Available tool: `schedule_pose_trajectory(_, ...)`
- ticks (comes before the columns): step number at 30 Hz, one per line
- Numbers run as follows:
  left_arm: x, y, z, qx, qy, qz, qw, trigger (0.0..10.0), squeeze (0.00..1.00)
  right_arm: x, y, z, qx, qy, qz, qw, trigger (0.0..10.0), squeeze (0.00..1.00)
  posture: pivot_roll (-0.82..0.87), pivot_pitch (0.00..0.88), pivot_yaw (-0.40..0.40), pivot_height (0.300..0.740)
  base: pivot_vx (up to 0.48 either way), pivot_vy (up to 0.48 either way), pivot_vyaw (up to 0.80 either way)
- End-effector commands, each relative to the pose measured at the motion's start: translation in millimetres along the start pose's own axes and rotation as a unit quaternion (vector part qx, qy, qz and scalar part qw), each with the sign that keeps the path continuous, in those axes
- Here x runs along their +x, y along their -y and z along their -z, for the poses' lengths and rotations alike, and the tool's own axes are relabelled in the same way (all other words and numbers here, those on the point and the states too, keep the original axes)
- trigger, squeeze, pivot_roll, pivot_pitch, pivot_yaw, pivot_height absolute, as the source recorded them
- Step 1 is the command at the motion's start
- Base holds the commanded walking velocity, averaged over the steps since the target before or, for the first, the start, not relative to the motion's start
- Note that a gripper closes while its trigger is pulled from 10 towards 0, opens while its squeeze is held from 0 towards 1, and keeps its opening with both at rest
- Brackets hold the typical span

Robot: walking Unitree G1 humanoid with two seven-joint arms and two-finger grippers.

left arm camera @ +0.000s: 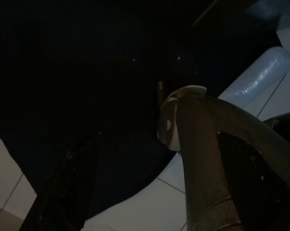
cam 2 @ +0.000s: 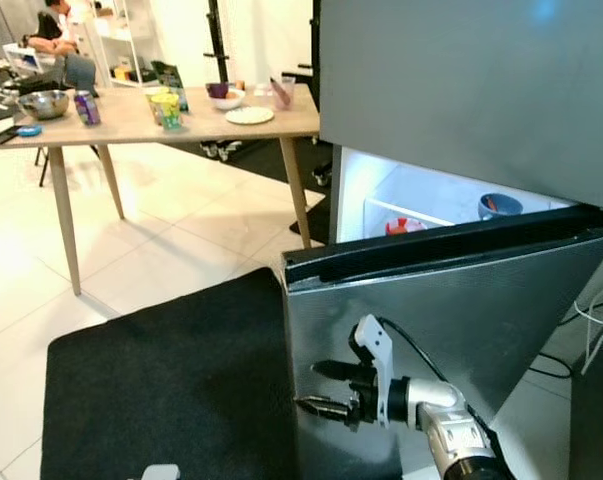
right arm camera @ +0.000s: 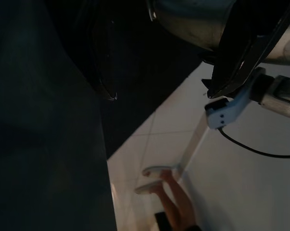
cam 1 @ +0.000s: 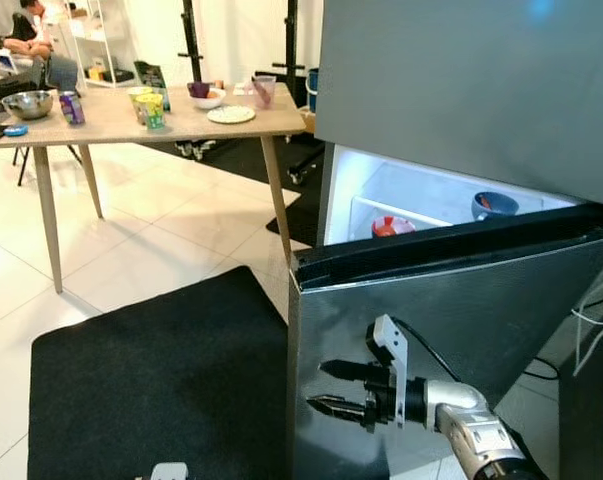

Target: Restocking fridge

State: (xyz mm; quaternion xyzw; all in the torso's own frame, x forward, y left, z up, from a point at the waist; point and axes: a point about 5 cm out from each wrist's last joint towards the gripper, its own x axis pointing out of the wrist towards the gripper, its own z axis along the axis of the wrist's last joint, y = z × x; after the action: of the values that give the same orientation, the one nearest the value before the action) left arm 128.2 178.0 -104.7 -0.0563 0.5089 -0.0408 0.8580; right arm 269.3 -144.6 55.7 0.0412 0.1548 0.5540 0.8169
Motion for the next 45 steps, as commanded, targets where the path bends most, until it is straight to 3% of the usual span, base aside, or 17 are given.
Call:
schedule_pose_trajectory(1,-1.1,5.2,14,0.002,-0.030,0.008,1.000,10.0,0.00,-1.1,-0.3,1,-0.010,-0.005,0.002,1.000,10.0,0.00,-0.06,0.024,-0.014,0.740,0.000,0.000,0.00)
schedule_pose_trajectory(8,-1.1,5.4,14,0.002,-0.030,0.008,1.000,10.0,0.00,-0.9,-1.2,1,-0.015,-0.004,-0.003,1.000,10.0,0.00,-0.06,0.024,-0.014,0.740,0.000,0.000,0.00)
schedule_pose_trajectory(16,-0.9,6.1,14,0.001,-0.030,0.009,1.000,10.0,0.00,-0.5,-0.9,1,-0.020,-0.010,-0.001,1.000,10.0,0.00,-0.06,0.024,-0.016,0.740,0.000,0.000,0.76)
schedule_pose_trajectory(32,-0.8,7.0,15,-0.001,-0.033,0.009,0.999,10.0,0.00,0.4,1.6,4,-0.024,-0.021,0.015,0.999,10.0,0.00,-0.06,0.023,-0.018,0.740,0.000,0.000,0.00)
schedule_pose_trajectory(36,-0.8,7.1,15,-0.003,-0.033,0.008,0.999,10.0,0.00,-0.4,3.6,8,-0.030,-0.038,0.024,0.999,10.0,0.00,-0.06,0.023,-0.018,0.740,0.000,0.000,0.00)
schedule_pose_trajectory(42,-0.9,7.4,17,-0.001,-0.040,0.006,0.999,10.0,0.00,-5.7,4.7,29,-0.050,-0.109,0.041,0.992,10.0,0.00,-0.06,0.024,-0.020,0.740,0.000,0.000,0.00)
schedule_pose_trajectory(45,-0.9,7.4,17,-0.001,-0.040,0.006,0.999,10.0,0.00,-6.3,4.1,31,-0.051,-0.114,0.041,0.991,10.0,0.00,-0.06,0.024,-0.020,0.740,0.000,0.000,0.00)
